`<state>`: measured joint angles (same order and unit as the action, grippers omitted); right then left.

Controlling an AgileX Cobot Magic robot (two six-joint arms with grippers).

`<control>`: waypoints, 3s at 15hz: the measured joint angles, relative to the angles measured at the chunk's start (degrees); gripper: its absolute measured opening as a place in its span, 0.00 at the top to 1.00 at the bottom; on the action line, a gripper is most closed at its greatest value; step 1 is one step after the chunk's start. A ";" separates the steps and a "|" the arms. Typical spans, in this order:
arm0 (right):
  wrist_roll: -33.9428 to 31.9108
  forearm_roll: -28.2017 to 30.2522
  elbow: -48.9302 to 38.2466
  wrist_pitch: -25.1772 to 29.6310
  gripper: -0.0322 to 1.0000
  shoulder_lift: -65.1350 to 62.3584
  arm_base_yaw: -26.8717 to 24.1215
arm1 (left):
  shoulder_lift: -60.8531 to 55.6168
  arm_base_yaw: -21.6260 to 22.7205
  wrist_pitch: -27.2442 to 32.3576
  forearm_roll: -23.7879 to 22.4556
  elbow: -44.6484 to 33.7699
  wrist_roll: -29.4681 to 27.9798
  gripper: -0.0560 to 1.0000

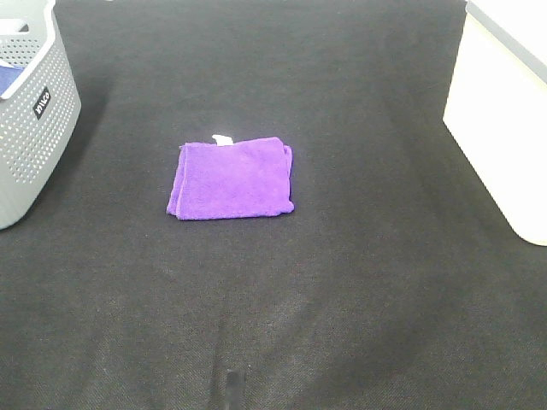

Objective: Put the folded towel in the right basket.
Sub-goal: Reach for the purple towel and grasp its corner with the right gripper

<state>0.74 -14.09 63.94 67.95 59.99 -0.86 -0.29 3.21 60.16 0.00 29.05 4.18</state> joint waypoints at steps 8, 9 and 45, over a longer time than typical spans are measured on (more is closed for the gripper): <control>6.59 -19.94 15.30 -16.10 0.02 35.98 14.32 | 0.00 0.00 0.00 0.00 0.00 0.00 0.05; 8.14 -20.74 20.74 -16.27 0.02 43.72 17.36 | 0.00 0.00 0.00 0.00 0.00 0.00 0.05; 10.14 -20.23 48.24 -26.41 0.95 85.08 24.69 | 0.00 0.00 0.00 0.00 0.00 0.00 0.05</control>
<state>10.89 -34.32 112.19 41.54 145.07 23.84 -0.29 3.21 60.16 0.00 29.05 4.18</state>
